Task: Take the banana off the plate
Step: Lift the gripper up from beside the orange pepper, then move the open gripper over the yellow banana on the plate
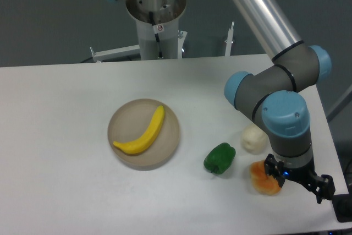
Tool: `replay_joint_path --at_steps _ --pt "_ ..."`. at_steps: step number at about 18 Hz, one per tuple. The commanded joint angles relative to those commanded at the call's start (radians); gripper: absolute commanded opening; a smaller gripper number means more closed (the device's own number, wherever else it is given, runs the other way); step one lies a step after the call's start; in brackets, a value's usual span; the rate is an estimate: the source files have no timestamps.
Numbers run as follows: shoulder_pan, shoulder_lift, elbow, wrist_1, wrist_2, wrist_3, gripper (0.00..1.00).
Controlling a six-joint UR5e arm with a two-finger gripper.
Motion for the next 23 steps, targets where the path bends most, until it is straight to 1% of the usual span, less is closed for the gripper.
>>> replay_joint_path --at_steps 7,10,12,17,20,21,23 --pt "-0.002 0.008 -0.008 0.000 0.000 -0.003 1.00" --pt "-0.003 0.026 -0.040 0.000 0.002 -0.003 1.00" --pt "-0.008 0.047 -0.066 -0.002 0.005 -0.012 1.00" --pt "-0.038 0.112 -0.124 -0.012 0.005 -0.083 1.00" --pt "-0.048 0.165 -0.198 -0.017 0.002 -0.133 1.00" --pt "-0.052 0.185 -0.218 -0.037 -0.002 -0.158 1.00" --pt "-0.057 0.222 -0.256 -0.112 -0.008 -0.202 1.00"
